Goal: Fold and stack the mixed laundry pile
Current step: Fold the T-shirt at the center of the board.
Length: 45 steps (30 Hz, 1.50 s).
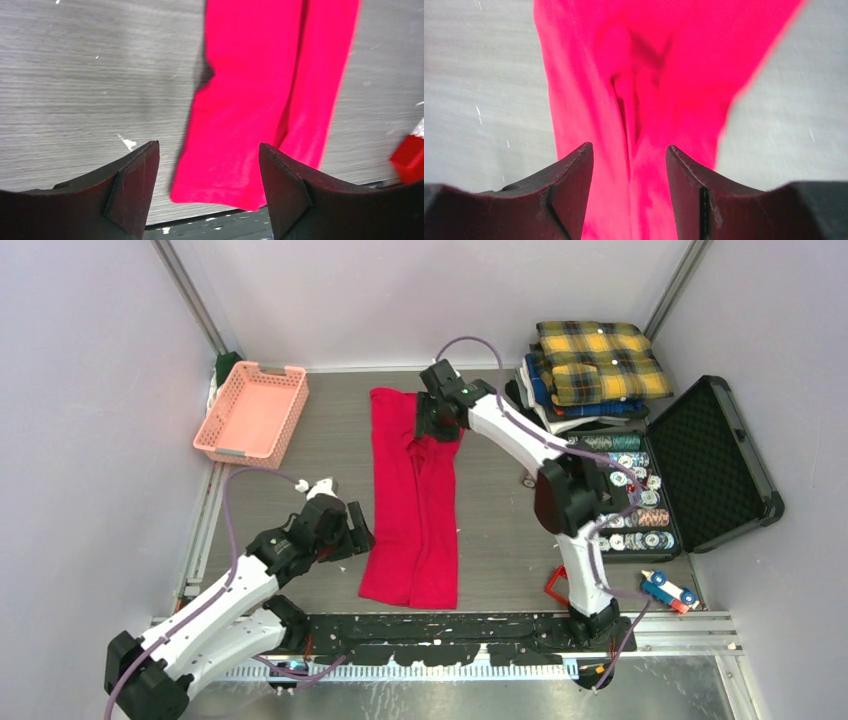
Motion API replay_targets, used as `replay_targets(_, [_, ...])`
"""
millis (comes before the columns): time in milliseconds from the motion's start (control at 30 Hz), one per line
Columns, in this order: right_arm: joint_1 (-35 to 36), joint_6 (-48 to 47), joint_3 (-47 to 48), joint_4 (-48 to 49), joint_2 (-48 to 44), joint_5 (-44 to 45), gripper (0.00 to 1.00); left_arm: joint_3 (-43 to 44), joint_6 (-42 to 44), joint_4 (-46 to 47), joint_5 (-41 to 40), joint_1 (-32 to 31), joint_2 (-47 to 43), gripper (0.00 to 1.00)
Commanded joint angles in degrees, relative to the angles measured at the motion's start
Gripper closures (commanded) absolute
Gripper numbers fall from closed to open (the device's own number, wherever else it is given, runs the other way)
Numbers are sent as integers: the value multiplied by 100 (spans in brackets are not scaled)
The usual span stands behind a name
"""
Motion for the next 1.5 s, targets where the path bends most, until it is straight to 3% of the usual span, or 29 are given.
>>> replay_targets(0, [393, 801, -2058, -12, -1886, 1165, 41, -354, 642, 122, 265, -1, 325, 27])
replay_targets(133, [893, 1488, -3832, 227, -2845, 1283, 43, -609, 899, 828, 1073, 1, 843, 28])
replay_targets(267, [1591, 2038, -5034, 576, -3329, 1227, 45, -653, 977, 974, 1309, 0, 1121, 29])
replay_targets(567, [2706, 2956, -6226, 934, -3344, 1407, 50, -1113, 813, 1268, 1934, -6, 822, 39])
replay_targets(667, [3002, 3187, -6342, 976, -3263, 1473, 56, -1267, 649, 1355, 2028, -16, 831, 50])
replay_targets(733, [3153, 3275, -6412, 963, -3179, 1558, 66, -1310, 558, 1351, 1948, -19, 904, 70])
replay_targets(833, [3256, 3396, -6647, 943, -3192, 1679, 83, -1309, 408, 1227, 1938, -15, 1068, 91])
replay_targets(900, [3256, 3472, -6846, 720, -3424, 1926, 92, -1306, 211, 1000, 1929, -23, 1018, 100])
replay_targets(1133, [3260, 3598, -7471, 367, -4383, 2068, 98, -1571, -1078, -47, 1794, -107, -465, 99])
replay_targets(1233, [3278, 3645, -7666, 337, -4563, 1927, 91, -1739, -1469, -351, 1871, -121, -1232, 96])
replay_targets(1300, [3281, 3697, -7793, 325, -4731, 1876, 73, -1817, -1600, -540, 1940, -126, -1677, 82])
replay_targets(1333, [3278, 3710, -7845, 296, -4845, 1872, 67, -1823, -1619, -667, 1956, -121, -1872, 70])
replay_targets(1467, [3283, 3709, -7703, -145, -5414, 2125, 58, -1597, -1486, -1297, 1803, -123, -2456, 44])
